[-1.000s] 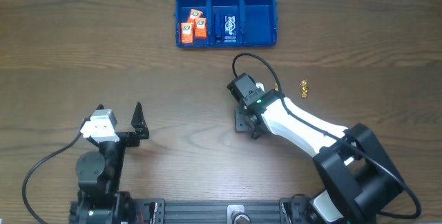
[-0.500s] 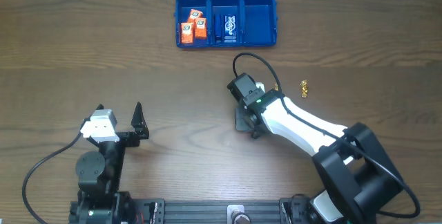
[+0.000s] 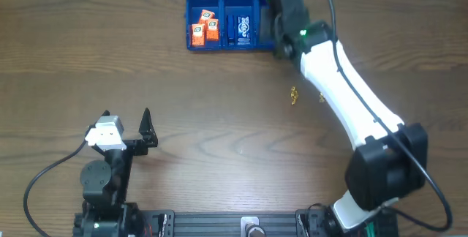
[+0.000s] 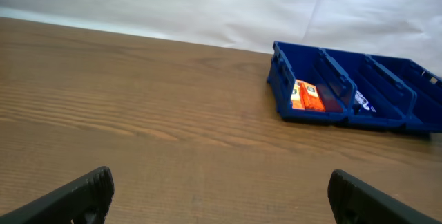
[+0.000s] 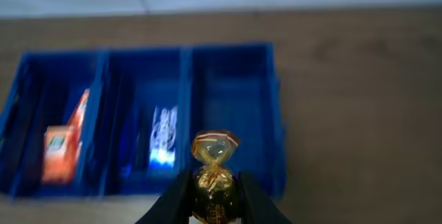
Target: Sort Candies Into Trays
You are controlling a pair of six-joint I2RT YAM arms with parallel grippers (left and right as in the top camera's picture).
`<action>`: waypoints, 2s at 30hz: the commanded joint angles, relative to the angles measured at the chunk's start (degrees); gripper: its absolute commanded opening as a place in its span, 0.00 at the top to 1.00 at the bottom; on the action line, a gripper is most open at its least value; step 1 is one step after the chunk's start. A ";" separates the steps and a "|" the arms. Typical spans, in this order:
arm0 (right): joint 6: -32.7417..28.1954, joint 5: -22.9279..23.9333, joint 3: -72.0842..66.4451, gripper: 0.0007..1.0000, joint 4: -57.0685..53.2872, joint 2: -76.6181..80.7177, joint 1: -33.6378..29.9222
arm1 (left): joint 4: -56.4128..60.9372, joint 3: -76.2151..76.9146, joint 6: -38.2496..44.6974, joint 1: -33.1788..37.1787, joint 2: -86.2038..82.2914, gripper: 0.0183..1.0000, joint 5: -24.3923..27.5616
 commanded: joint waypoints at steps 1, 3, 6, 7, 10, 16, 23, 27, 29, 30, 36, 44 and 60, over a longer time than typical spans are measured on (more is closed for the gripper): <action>-3.65 0.50 0.28 0.89 5.57 7.69 -1.84 | -2.36 -0.83 -0.59 0.35 -0.31 0.00 0.59; -3.65 -0.11 0.28 0.88 7.34 9.75 -2.12 | -2.36 -0.83 -0.59 0.35 -0.31 0.00 0.59; -3.67 -0.09 0.28 0.64 9.09 10.99 -2.12 | -2.36 -0.83 -0.59 0.35 -0.31 0.00 0.59; -3.67 -0.09 0.28 0.56 9.51 11.19 -2.12 | -2.36 -0.83 -0.59 0.35 -0.31 0.00 0.59; -3.89 -0.07 0.28 0.23 10.43 11.15 -2.12 | -2.36 -0.83 -0.59 0.35 -0.31 0.00 0.59; -4.90 0.09 -1.27 0.14 2.64 4.55 -1.86 | -2.36 -0.83 -0.59 0.35 -0.31 0.00 0.59; -5.09 -5.11 -24.63 0.16 1.25 -18.60 -1.29 | -2.36 -0.83 -0.59 0.35 -0.31 0.00 0.59; -5.09 -9.97 -34.21 0.17 0.09 -22.10 -1.25 | -2.36 -0.83 -0.59 0.35 -0.31 0.00 0.59; -4.66 -11.13 -37.44 0.17 -0.09 -21.59 -1.25 | -2.36 -0.83 -0.59 0.35 -0.31 0.00 0.59; -3.72 -11.08 -38.77 0.17 -0.04 -21.05 -1.25 | -2.36 -0.83 -0.59 0.35 -0.31 0.00 0.59; -2.10 -11.06 -40.24 0.19 1.66 -14.99 -1.55 | -2.36 -0.83 -0.59 0.35 -0.31 0.00 0.59; 1.36 -8.15 -40.24 0.26 8.85 -8.00 -3.85 | -2.36 -0.83 -0.59 0.35 -0.31 0.00 0.59; 1.11 -6.69 -40.24 0.54 11.47 -4.87 -5.07 | -2.36 -0.83 -0.59 0.35 -0.31 0.00 0.59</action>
